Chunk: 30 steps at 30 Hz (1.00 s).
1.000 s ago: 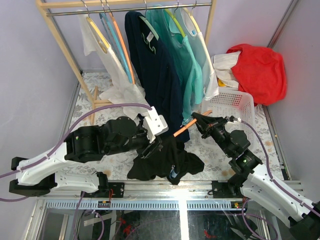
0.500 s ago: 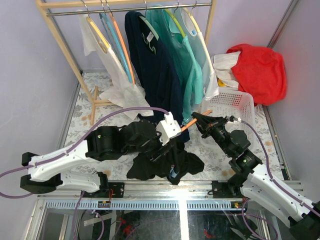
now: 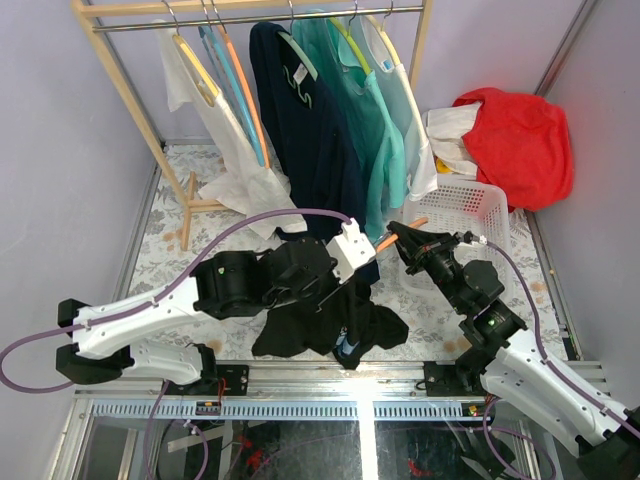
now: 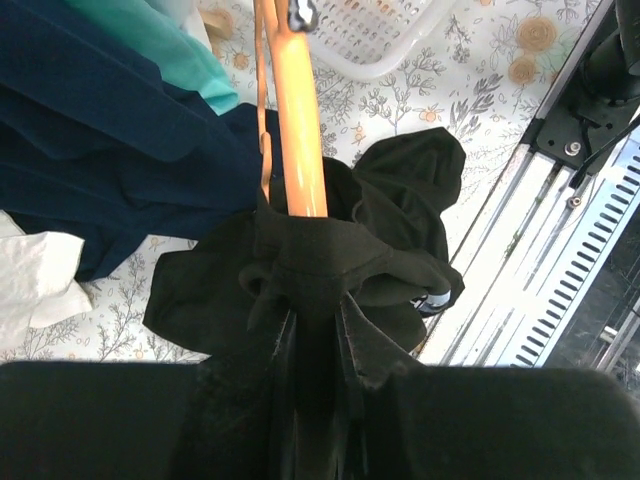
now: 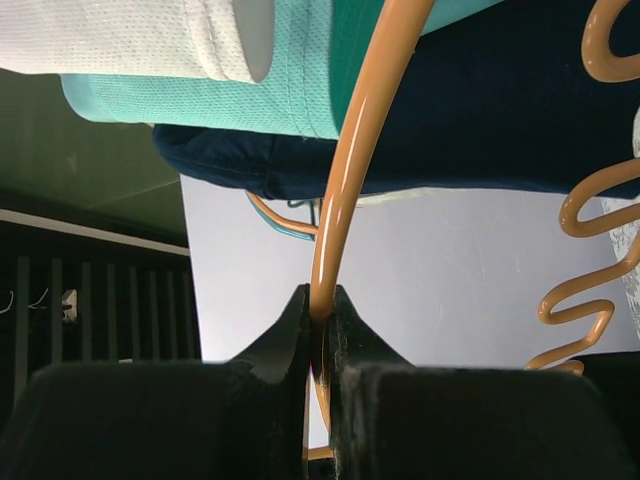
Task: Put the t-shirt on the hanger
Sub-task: Pick up the hanger at the center of the board.
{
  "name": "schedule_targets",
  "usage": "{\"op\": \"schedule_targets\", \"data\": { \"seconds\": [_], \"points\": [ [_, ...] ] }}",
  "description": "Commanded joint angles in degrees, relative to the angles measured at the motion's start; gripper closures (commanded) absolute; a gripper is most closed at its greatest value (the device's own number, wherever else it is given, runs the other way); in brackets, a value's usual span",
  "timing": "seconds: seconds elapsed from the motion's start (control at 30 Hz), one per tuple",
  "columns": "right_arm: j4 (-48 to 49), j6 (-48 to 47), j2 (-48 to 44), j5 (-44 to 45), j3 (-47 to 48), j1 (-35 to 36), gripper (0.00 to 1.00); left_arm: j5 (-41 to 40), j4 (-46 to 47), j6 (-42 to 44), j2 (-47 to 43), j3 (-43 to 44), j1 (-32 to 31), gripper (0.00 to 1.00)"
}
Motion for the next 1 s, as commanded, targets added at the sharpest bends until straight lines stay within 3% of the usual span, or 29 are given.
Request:
{"op": "schedule_targets", "data": {
  "seconds": [0.0,0.3,0.53,0.97],
  "points": [
    [6.07,2.46,-1.13,0.03,3.22,-0.01,1.0,-2.09,10.7,2.23,0.85,0.09,-0.02,0.93],
    [4.31,1.23,-0.94,-0.69,4.09,-0.01,1.0,-2.68,12.34,3.08,4.08,3.91,-0.01,0.86],
    [0.33,-1.0,-0.9,-1.66,6.48,-0.01,1.0,-4.82,11.59,3.46,5.98,5.48,0.03,0.7],
    [1.06,-2.51,2.11,-4.09,8.75,-0.01,1.0,-4.83,13.74,5.09,8.51,7.16,0.04,0.69]
  ]
}}
